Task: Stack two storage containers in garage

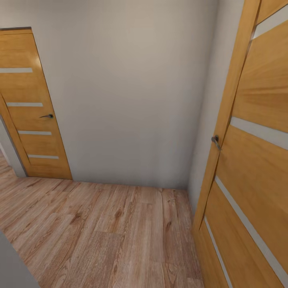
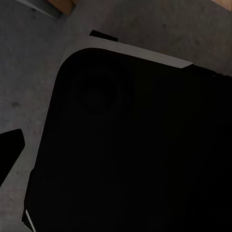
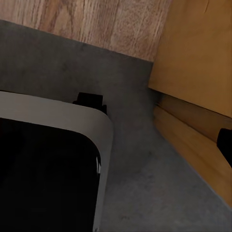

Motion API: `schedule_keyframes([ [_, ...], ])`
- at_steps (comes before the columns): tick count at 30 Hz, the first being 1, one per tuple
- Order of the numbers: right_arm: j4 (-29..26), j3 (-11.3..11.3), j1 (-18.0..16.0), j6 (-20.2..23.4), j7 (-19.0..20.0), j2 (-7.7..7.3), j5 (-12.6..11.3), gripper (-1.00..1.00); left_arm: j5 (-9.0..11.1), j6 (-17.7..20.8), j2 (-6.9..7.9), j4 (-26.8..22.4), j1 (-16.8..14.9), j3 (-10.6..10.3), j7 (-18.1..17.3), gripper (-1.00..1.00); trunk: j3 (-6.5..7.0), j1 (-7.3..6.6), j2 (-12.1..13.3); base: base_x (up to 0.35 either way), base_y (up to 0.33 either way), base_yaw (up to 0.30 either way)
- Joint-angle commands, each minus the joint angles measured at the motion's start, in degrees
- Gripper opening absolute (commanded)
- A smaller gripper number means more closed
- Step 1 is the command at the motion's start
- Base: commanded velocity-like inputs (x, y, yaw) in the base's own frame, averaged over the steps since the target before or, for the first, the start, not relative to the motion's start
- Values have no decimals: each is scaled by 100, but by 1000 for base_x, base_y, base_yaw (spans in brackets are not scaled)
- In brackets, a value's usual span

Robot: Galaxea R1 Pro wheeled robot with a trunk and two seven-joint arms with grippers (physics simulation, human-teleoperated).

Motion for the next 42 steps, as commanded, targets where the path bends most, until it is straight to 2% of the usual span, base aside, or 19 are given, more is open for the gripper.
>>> schedule_keyframes([
  [1,19,44,-6,-34,26,4,-61,100,21,-10,-1,-5,1,7,0,100,-5,0,-3,0,0,0],
  [10,19,48,-6,-46,20,4,-59,100,21,-8,-1,-5,1,-3,-3,100,-5,0,-3,0,-3,0],
  [21,15,49,-6,-53,16,8,-58,100,19,-8,-2,-5,1,-4,-1,100,-5,0,-3,0,-118,0],
  [42,12,49,-6,-62,9,11,-58,100,29,-8,13,-5,1,-2,0,100,-5,0,-3,33,-6,0],
])
